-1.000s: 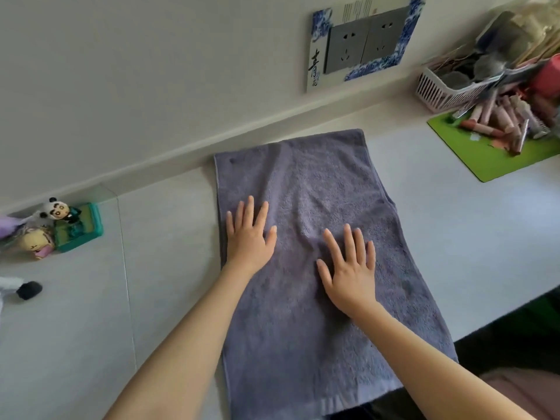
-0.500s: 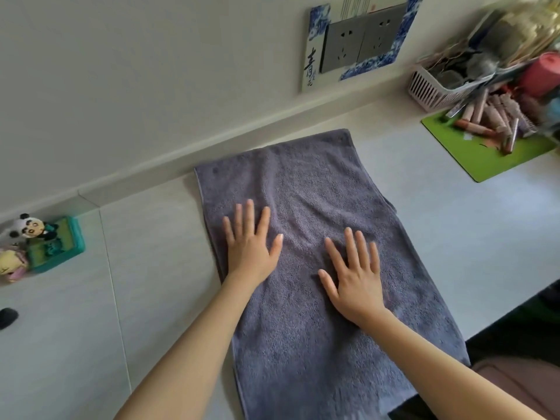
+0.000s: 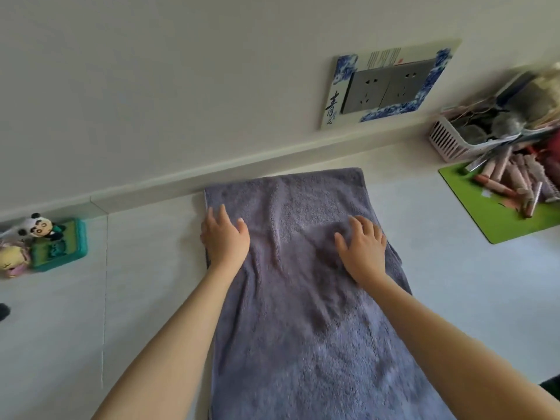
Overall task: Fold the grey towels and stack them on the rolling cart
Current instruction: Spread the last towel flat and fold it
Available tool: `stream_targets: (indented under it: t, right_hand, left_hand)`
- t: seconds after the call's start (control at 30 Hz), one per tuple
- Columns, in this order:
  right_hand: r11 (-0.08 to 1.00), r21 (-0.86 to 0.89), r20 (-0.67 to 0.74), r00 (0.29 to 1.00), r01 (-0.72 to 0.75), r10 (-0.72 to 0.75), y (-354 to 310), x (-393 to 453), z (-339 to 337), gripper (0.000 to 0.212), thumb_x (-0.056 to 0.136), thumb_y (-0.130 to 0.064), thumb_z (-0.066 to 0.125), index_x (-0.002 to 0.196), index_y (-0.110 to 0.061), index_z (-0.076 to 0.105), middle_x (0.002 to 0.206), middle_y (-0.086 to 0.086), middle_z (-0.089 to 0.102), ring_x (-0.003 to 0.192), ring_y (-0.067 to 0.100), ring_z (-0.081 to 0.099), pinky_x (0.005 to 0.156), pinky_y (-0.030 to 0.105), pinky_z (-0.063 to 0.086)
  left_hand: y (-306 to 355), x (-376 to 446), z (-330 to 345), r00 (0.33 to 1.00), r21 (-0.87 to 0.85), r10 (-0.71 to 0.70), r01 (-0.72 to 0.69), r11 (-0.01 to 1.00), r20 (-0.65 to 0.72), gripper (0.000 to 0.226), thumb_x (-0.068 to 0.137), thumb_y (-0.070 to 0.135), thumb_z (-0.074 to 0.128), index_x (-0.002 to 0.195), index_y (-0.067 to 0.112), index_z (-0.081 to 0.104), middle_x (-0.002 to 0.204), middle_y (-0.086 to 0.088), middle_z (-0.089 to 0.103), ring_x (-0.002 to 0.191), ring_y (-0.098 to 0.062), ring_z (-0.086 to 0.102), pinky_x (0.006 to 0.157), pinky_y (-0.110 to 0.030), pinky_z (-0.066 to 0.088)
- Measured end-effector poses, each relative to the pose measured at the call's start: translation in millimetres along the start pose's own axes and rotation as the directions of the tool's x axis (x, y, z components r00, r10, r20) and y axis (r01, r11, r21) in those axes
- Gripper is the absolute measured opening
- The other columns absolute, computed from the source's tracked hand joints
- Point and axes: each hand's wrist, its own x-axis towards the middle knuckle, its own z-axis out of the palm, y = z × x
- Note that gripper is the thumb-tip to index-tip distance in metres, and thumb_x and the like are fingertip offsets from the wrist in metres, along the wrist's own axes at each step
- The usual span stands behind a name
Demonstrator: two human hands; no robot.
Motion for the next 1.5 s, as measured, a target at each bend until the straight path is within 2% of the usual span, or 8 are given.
stream_targets:
  t: [0.27, 0.37, 0.53, 0.7, 0.83, 1.0, 1.1, 1.5]
  right_hand:
    - [0.974, 0.124, 0.047, 0.981, -0.190, 0.186, -5.2, 123.4, -14.7, 0.062, 0.092, -0.038, 0.053, 0.139, -0.003, 0.035, 0.137, 0.021, 0.043, 0.124, 0.039, 0.037, 0.104, 0.043, 0.030]
    - [0.926, 0.315, -0.006, 0.975, -0.210, 0.223, -9.3, 140.8, -20.0, 0.047, 0.090, -0.030, 0.059, 0.125, 0.000, 0.049, 0.122, 0.019, 0.056, 0.114, 0.034, 0.050, 0.096, 0.038, 0.038]
    - [0.574, 0.704, 0.240, 0.901, -0.418, 0.362, -6.3, 161.7, -24.6, 0.022, 0.077, -0.034, 0.072, 0.075, -0.017, 0.057, 0.058, -0.004, 0.055, 0.060, 0.016, 0.050, 0.063, 0.028, 0.042]
    - [0.115, 0.852, 0.491, 0.855, -0.511, 0.168, 6.1, 168.4, -53.6, 0.035, 0.095, 0.000, 0.045, 0.121, -0.022, 0.052, 0.084, 0.007, 0.062, 0.065, 0.014, 0.061, 0.061, 0.024, 0.052]
    - [0.195, 0.835, 0.516, 0.856, -0.514, 0.046, 11.6, 159.2, -79.4, 0.042, 0.098, -0.001, 0.035, 0.128, -0.025, 0.052, 0.055, -0.005, 0.056, 0.045, 0.005, 0.047, 0.044, 0.015, 0.041]
    - [0.165, 0.897, 0.421, 0.906, -0.409, -0.044, 9.3, 131.8, -120.0, 0.041, 0.098, -0.002, 0.030, 0.135, -0.006, 0.046, 0.113, 0.008, 0.058, 0.105, 0.018, 0.052, 0.088, 0.022, 0.042]
    - [0.133, 0.938, 0.330, 0.942, -0.320, -0.055, 10.0, 107.3, -151.9, 0.033, 0.096, -0.003, 0.040, 0.126, -0.006, 0.054, 0.135, 0.013, 0.051, 0.128, 0.024, 0.042, 0.104, 0.029, 0.036]
    - [0.262, 0.955, -0.169, 0.979, 0.135, 0.112, -38.2, 54.2, -230.8, 0.021, 0.090, -0.007, 0.057, 0.108, -0.013, 0.067, 0.085, -0.006, 0.064, 0.078, 0.003, 0.054, 0.074, 0.016, 0.044]
  left_hand:
    - [20.2, 70.4, -9.8, 0.895, -0.173, -0.442, 0.426, 0.888, -0.060, 0.051, 0.092, 0.038, 0.052, 0.131, 0.005, 0.046, 0.133, -0.020, 0.049, 0.122, -0.039, 0.045, 0.100, -0.045, 0.035]
    - [16.2, 82.1, -7.8, 0.907, -0.278, -0.414, 0.379, 0.883, -0.079, 0.026, 0.090, 0.031, 0.056, 0.089, 0.005, 0.059, 0.096, -0.019, 0.063, 0.092, -0.036, 0.059, 0.078, -0.035, 0.042]
    - [18.2, 81.2, -20.6, 0.908, -0.601, -0.419, 0.325, 0.730, -0.018, 0.028, 0.087, 0.025, 0.064, 0.064, 0.017, 0.050, 0.079, -0.006, 0.053, 0.075, -0.021, 0.047, 0.069, -0.027, 0.037]
    - [10.9, 77.1, -58.6, 0.826, -0.798, -0.354, 0.539, 0.270, 0.438, 0.010, 0.092, 0.016, 0.060, 0.087, 0.008, 0.061, 0.087, -0.008, 0.068, 0.076, -0.020, 0.066, 0.083, -0.037, 0.055]
    - [20.0, 65.6, -86.6, 0.763, -0.752, -0.312, 0.633, 0.185, 0.566, 0.021, 0.091, 0.020, 0.060, 0.074, 0.009, 0.057, 0.057, -0.005, 0.065, 0.051, -0.016, 0.064, 0.056, -0.027, 0.056]
    - [25.0, 41.2, -123.0, 0.759, -0.773, -0.256, 0.631, 0.066, 0.598, 0.033, 0.090, 0.025, 0.061, 0.058, 0.017, 0.054, 0.035, 0.004, 0.042, 0.029, -0.006, 0.038, 0.038, -0.013, 0.039]
    - [26.9, 17.9, -147.3, 0.860, -0.854, -0.144, 0.507, 0.120, 0.490, 0.022, 0.092, 0.023, 0.052, 0.073, 0.016, 0.060, 0.056, -0.001, 0.061, 0.056, -0.014, 0.057, 0.060, -0.026, 0.047]
    - [41.4, -11.6, -207.9, 0.981, -0.996, -0.193, 0.024, 0.086, 0.007, 0.008, 0.090, 0.021, 0.060, 0.083, 0.020, 0.062, 0.071, 0.007, 0.066, 0.064, -0.006, 0.062, 0.058, -0.019, 0.049]
